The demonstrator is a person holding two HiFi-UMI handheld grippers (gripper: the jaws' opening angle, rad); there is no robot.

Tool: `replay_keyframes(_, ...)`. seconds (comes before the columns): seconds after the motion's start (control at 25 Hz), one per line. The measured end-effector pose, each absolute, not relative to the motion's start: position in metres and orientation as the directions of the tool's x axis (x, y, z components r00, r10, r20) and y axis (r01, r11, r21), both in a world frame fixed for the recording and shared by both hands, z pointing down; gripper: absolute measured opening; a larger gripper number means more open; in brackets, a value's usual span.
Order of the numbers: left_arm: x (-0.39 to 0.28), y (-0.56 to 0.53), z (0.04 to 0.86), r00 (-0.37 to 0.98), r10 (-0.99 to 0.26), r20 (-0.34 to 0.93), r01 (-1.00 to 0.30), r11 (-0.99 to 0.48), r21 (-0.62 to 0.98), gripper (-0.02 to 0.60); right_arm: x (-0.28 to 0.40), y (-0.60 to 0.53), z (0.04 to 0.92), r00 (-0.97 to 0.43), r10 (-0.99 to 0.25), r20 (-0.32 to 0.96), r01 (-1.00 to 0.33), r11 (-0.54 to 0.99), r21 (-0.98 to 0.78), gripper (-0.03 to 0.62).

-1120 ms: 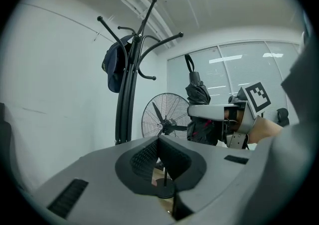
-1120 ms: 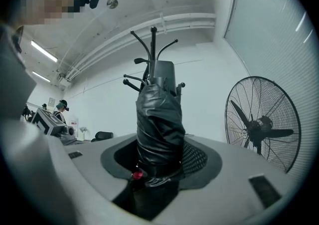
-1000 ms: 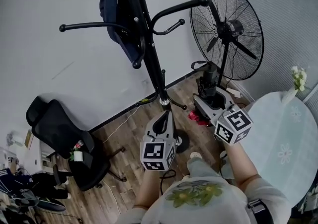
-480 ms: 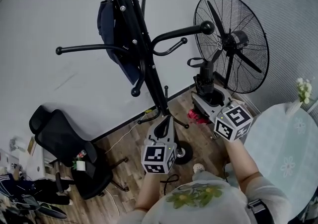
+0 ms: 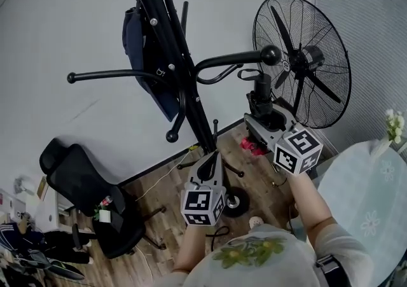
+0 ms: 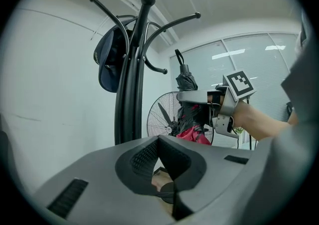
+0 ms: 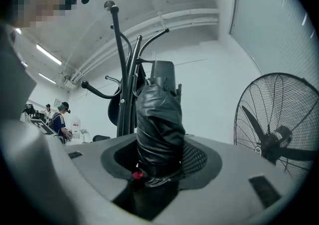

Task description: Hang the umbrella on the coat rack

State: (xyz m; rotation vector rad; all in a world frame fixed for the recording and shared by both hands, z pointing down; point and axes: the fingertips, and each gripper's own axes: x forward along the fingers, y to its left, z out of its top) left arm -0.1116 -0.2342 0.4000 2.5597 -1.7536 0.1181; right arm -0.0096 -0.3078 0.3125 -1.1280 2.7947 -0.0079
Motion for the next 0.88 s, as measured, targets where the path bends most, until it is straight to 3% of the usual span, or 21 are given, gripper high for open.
replay_keyframes(0.88, -0.124, -0.26, 0.403, 0.329, -0.939, 0.101, -0.943, -0.333, -0.018, 0.005, -0.02, -0.367, 0.332, -0.719, -0.693, -0.044, -0.69, 0.72, -0.071, 0.221)
